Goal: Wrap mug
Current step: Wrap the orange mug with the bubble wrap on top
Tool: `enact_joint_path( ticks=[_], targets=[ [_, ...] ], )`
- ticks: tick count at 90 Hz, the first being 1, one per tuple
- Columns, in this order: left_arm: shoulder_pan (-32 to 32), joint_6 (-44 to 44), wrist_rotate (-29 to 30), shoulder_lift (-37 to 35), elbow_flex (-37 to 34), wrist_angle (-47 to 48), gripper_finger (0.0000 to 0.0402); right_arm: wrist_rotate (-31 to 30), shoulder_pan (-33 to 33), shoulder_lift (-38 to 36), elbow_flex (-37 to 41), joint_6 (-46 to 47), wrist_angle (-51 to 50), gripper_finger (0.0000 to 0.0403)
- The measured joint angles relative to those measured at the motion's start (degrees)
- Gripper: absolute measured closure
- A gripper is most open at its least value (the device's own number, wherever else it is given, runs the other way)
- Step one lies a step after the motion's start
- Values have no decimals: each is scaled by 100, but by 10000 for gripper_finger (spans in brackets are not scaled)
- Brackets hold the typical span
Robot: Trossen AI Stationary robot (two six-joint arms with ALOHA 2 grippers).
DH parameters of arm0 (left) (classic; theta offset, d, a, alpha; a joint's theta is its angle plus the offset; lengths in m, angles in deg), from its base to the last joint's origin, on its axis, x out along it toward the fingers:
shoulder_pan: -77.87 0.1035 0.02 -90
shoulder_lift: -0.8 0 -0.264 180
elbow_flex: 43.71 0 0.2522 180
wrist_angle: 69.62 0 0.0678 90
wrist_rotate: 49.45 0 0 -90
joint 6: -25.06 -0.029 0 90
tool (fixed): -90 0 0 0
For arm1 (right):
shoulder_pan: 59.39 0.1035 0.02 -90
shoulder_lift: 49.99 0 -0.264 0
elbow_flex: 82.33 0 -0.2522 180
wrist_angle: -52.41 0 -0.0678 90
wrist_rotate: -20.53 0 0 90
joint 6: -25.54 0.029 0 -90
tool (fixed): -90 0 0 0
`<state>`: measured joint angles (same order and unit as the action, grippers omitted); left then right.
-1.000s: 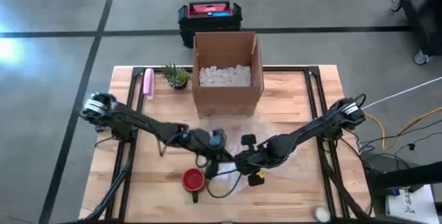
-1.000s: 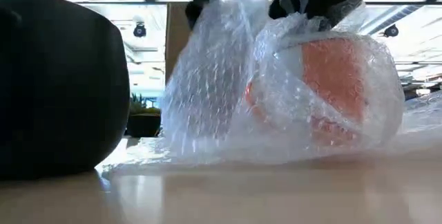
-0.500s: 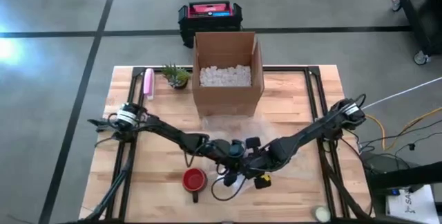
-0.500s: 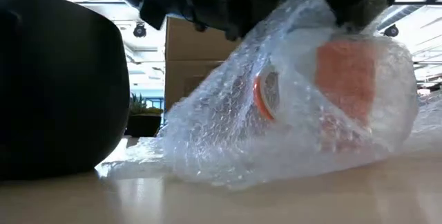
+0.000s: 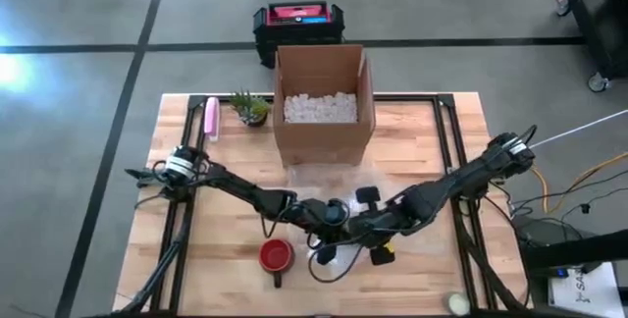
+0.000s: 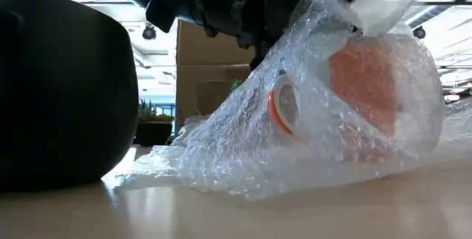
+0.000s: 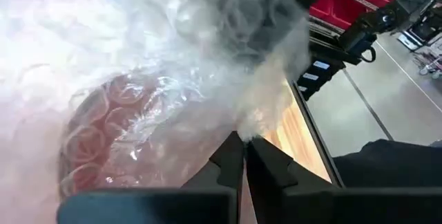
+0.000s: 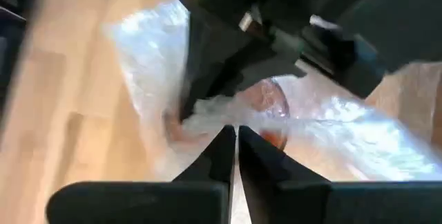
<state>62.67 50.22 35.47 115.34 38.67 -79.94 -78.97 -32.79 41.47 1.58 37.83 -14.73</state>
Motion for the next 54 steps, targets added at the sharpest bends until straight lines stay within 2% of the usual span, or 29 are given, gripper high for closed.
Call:
enact_joint_path(
  ticks=[7, 21, 25, 37, 54],
  targets=[
    [2, 0, -1, 2, 0, 7, 402, -232, -1, -168, 0, -9, -11, 401],
    [3, 9, -7, 7, -7, 19, 402, -1463, -37, -238, 24, -41, -33, 401],
    [4, 15, -7, 7, -7, 23, 402, -1652, -84, -199, 33, -118, -20, 401],
    [3, 22, -9, 6, -13, 34, 402, -1502, -229, 76, 123, -225, 33, 401],
    [2, 24, -15, 0, -20, 71, 401, -681, -72, 531, 431, -4, 571, 401]
  ],
)
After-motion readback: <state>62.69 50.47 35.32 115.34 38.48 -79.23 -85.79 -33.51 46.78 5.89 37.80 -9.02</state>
